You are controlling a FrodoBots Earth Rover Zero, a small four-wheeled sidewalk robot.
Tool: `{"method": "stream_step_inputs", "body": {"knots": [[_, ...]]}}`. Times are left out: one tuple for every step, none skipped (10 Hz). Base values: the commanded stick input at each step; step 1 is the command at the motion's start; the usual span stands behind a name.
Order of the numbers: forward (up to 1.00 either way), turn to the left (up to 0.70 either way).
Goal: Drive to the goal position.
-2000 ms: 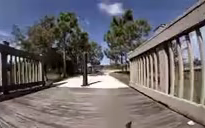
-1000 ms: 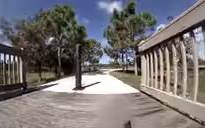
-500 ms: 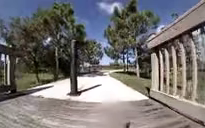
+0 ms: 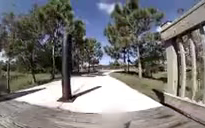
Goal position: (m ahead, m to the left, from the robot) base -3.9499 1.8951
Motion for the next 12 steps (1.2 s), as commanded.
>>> {"method": "stream_step_inputs", "body": {"knots": [[0.85,0.00],[0.85,0.00],[0.85,0.00],[0.85,0.00],[0.85,0.00],[0.85,0.00],[0.85,0.00],[0.85,0.00],[0.85,0.00],[0.85,0.00],[0.85,0.00],[0.85,0.00]]}}
